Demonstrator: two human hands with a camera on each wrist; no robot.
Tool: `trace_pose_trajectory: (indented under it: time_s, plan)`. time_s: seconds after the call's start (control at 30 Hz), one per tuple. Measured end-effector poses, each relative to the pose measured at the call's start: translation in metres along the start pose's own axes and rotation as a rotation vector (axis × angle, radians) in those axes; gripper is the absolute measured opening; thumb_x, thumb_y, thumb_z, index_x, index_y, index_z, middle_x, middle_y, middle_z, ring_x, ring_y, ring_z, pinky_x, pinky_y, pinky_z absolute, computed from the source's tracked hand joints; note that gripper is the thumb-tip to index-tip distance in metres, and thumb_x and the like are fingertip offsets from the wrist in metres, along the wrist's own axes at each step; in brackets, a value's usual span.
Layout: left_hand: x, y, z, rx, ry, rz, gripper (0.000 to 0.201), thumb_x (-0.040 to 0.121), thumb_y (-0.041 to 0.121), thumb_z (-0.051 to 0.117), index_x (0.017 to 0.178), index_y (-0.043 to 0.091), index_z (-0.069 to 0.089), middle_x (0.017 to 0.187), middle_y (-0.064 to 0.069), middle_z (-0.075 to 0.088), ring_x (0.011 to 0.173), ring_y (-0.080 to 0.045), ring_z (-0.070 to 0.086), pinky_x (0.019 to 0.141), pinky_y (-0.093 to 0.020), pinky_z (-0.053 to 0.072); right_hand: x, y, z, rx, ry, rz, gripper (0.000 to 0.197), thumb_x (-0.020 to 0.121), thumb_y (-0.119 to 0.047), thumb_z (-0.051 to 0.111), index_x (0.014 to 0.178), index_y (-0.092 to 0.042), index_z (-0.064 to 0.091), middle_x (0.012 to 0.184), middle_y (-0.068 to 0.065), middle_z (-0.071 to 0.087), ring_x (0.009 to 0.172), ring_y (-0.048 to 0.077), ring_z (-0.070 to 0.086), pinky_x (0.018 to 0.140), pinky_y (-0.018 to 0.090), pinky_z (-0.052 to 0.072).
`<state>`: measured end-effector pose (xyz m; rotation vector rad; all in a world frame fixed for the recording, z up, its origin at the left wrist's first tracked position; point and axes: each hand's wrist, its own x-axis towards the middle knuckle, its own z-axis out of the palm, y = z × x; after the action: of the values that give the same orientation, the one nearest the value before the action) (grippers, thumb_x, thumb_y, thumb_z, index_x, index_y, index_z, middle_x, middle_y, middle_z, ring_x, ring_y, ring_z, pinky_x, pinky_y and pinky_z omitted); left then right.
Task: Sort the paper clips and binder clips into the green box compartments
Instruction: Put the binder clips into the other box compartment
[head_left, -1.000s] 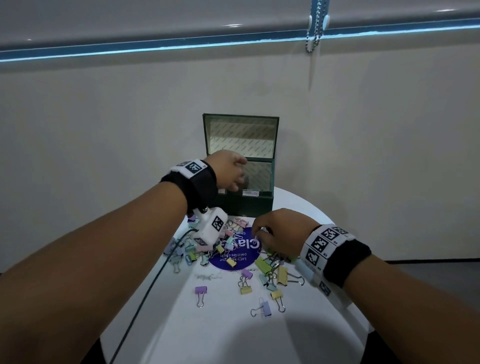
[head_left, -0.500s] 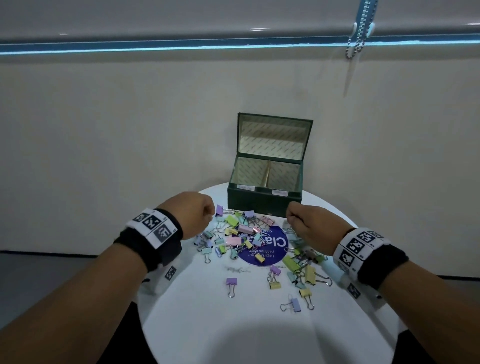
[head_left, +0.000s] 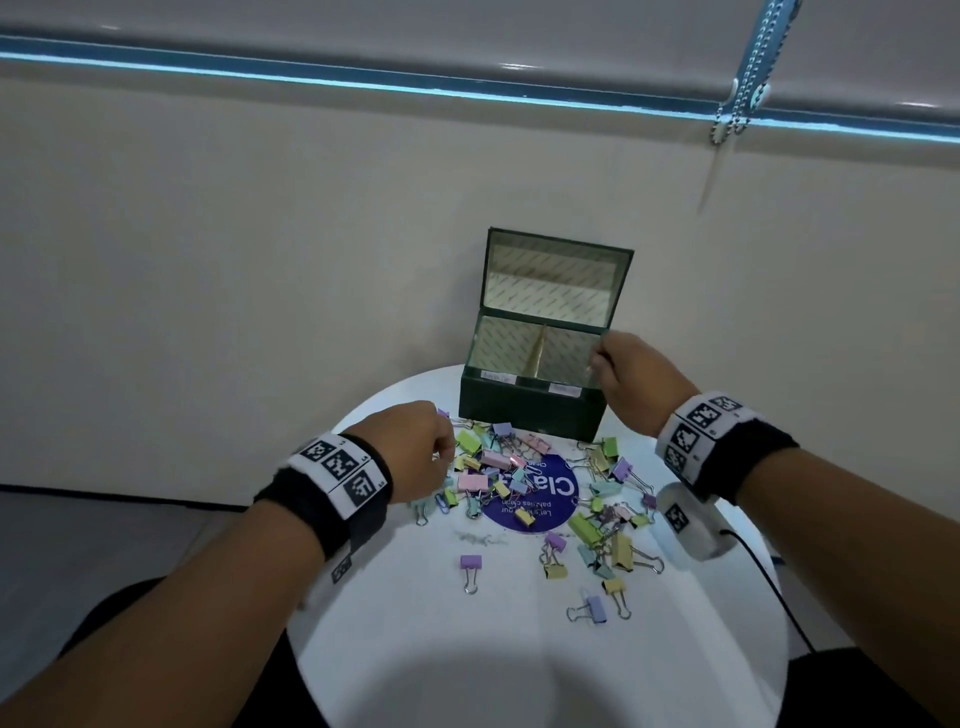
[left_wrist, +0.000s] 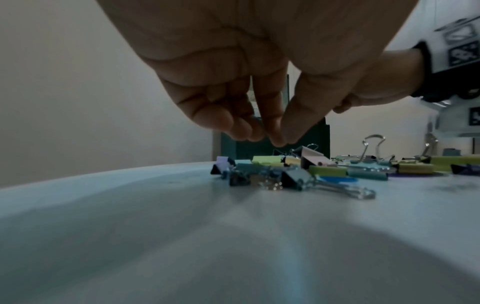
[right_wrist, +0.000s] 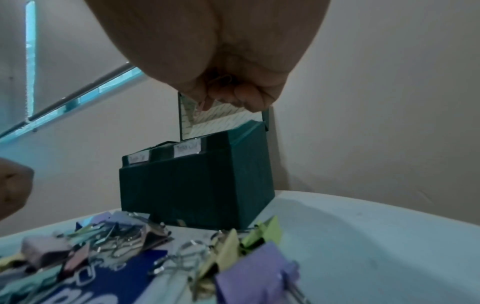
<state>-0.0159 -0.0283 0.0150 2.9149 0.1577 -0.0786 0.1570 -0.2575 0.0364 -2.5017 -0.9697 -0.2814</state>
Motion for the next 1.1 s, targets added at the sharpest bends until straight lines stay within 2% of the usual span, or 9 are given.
trace_pose_trajectory:
  time_s: [0.13,0.37,0.43,0.5,0.57,0.63,0.8,0.97,1.1]
  plan:
    - [-0.004,0.001,-0.001,-0.005,-0.006,-0.001,0.01,0.085,0.026,0.058,0.088,0.031,0.067,0.097,0.01,0.052,0.091,-0.014,0.057,0.084,-0.031,0.051,0.021,-0.006,0.006,-0.023,0.067,0.03,0.017,0.102,-0.018,0.045,0.095,-0.011,0.059,0.095,0.006,0.058,0.079,0.018,0.058,0.07,0.029,0.048]
    - [-0.008,-0.002,0.0,-0.025,-0.019,-0.003,0.009,0.086,0.025,0.059,0.083,0.032,0.064,0.097,0.009,0.052,0.092,-0.015,0.058,0.084,-0.031,0.052,0.017,-0.014,0.006,-0.199,-0.057,-0.026,0.035,0.1,-0.029,0.05,0.134,-0.024,0.056,0.136,0.002,0.053,0.124,0.025,0.046,0.104,0.042,0.041]
    - [-0.01,-0.005,0.002,-0.026,-0.038,0.004,0.009,0.084,0.026,0.059,0.081,0.03,0.066,0.093,0.011,0.053,0.087,-0.013,0.058,0.082,-0.032,0.053,0.002,-0.02,-0.002,-0.195,-0.027,-0.133,0.026,0.099,-0.033,0.051,0.121,-0.026,0.062,0.118,-0.003,0.059,0.108,0.017,0.052,0.097,0.039,0.049]
    - [-0.012,-0.008,0.005,-0.02,-0.067,0.009,0.008,0.082,0.027,0.061,0.083,0.031,0.069,0.09,0.013,0.053,0.085,-0.011,0.058,0.081,-0.032,0.054,-0.017,-0.025,-0.008,-0.213,-0.236,-0.184,0.017,0.098,-0.036,0.052,0.103,-0.025,0.064,0.095,-0.008,0.062,0.086,0.01,0.059,0.085,0.034,0.056]
    - [-0.014,-0.01,0.006,-0.011,-0.087,0.008,0.01,0.08,0.028,0.064,0.086,0.032,0.071,0.09,0.013,0.052,0.087,-0.011,0.058,0.081,-0.032,0.054,-0.033,-0.029,-0.005,-0.312,-0.516,-0.179,0.021,0.098,-0.041,0.053,0.098,-0.025,0.067,0.093,-0.009,0.063,0.082,0.008,0.06,0.082,0.028,0.055]
    - [-0.015,-0.01,0.006,0.0,-0.107,0.009,0.014,0.079,0.029,0.067,0.09,0.035,0.071,0.091,0.013,0.05,0.087,-0.011,0.058,0.081,-0.031,0.053,-0.043,-0.029,0.002,-0.418,-0.627,-0.159,0.024,0.096,-0.043,0.054,0.103,-0.026,0.07,0.1,-0.008,0.064,0.089,0.01,0.06,0.081,0.026,0.051]
    - [-0.015,-0.005,0.005,0.013,-0.149,0.029,0.024,0.079,0.039,0.073,0.102,0.044,0.071,0.099,0.011,0.05,0.091,-0.012,0.057,0.078,-0.028,0.05,-0.049,-0.026,0.018,-0.523,-0.639,-0.059,0.024,0.092,-0.03,0.051,0.098,-0.022,0.073,0.093,-0.002,0.069,0.086,0.018,0.064,0.081,0.031,0.057]
    - [-0.012,-0.004,0.007,0.021,-0.151,0.036,0.017,0.083,0.041,0.072,0.1,0.042,0.075,0.097,0.01,0.052,0.088,-0.012,0.058,0.074,-0.026,0.047,-0.044,-0.031,0.018,-0.522,-0.669,-0.02,0.018,0.089,-0.02,0.052,0.09,-0.018,0.07,0.083,-0.001,0.067,0.077,0.017,0.062,0.069,0.025,0.052]
    - [-0.01,-0.004,0.008,0.027,-0.133,0.052,0.012,0.085,0.038,0.071,0.096,0.039,0.077,0.091,0.013,0.052,0.085,-0.011,0.058,0.071,-0.025,0.047,-0.043,-0.029,0.016,-0.496,-0.674,-0.026,0.02,0.089,-0.02,0.054,0.099,-0.023,0.071,0.094,-0.003,0.069,0.087,0.016,0.063,0.078,0.025,0.054]
